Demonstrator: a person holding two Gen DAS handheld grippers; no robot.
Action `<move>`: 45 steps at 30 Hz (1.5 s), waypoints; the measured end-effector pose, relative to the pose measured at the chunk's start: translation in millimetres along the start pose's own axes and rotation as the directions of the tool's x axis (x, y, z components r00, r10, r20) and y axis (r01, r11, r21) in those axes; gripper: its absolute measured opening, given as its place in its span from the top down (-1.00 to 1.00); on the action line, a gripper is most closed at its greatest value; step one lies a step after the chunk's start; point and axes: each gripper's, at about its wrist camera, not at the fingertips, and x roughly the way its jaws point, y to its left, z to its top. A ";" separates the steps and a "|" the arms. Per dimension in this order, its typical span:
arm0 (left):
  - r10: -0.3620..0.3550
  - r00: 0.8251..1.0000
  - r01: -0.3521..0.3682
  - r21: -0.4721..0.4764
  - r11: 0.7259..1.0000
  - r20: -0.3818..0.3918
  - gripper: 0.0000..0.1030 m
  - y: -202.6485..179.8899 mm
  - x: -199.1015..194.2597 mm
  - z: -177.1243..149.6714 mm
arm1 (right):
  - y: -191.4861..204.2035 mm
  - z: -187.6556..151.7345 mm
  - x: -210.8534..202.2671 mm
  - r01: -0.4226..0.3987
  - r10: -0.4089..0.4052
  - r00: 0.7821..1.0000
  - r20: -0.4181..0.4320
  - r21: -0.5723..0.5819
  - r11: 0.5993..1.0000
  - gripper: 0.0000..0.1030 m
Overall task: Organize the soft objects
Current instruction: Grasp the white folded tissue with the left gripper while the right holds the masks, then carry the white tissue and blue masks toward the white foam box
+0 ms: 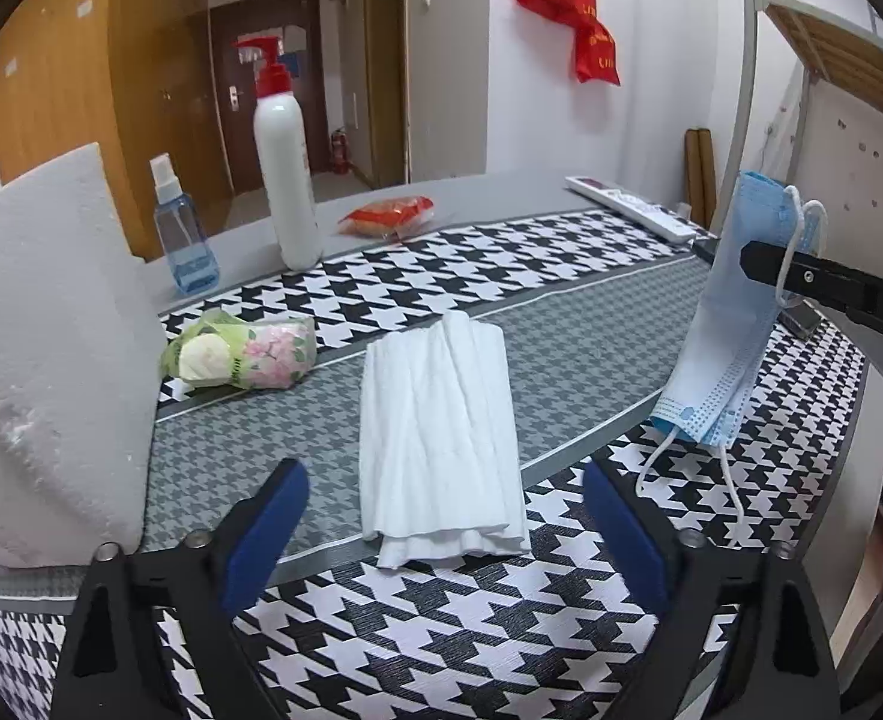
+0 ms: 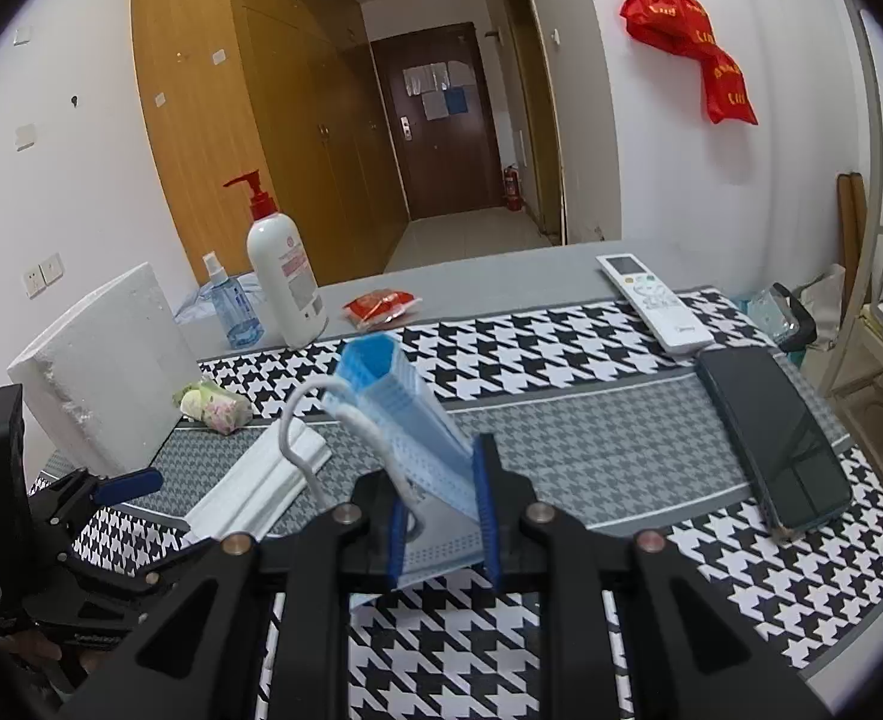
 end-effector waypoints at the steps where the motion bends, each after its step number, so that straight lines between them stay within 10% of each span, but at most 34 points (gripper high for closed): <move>1: 0.000 1.000 0.000 0.001 1.000 -0.011 -0.68 -1.0 2.3 0.2 | -1.8 -0.6 0.0 -0.001 0.001 1.000 0.000 0.004 1.000 0.53; 18: 0.024 0.997 -0.024 -0.006 1.000 -0.069 0.76 -0.1 14.9 2.0 | -8.2 -4.8 2.5 -0.017 0.017 1.000 -0.007 0.019 1.000 0.53; 45: 0.012 0.994 -0.008 -0.037 0.999 0.105 0.92 20.4 -38.9 14.4 | 6.3 -0.9 -7.3 -0.039 0.039 0.999 0.018 0.008 0.999 0.53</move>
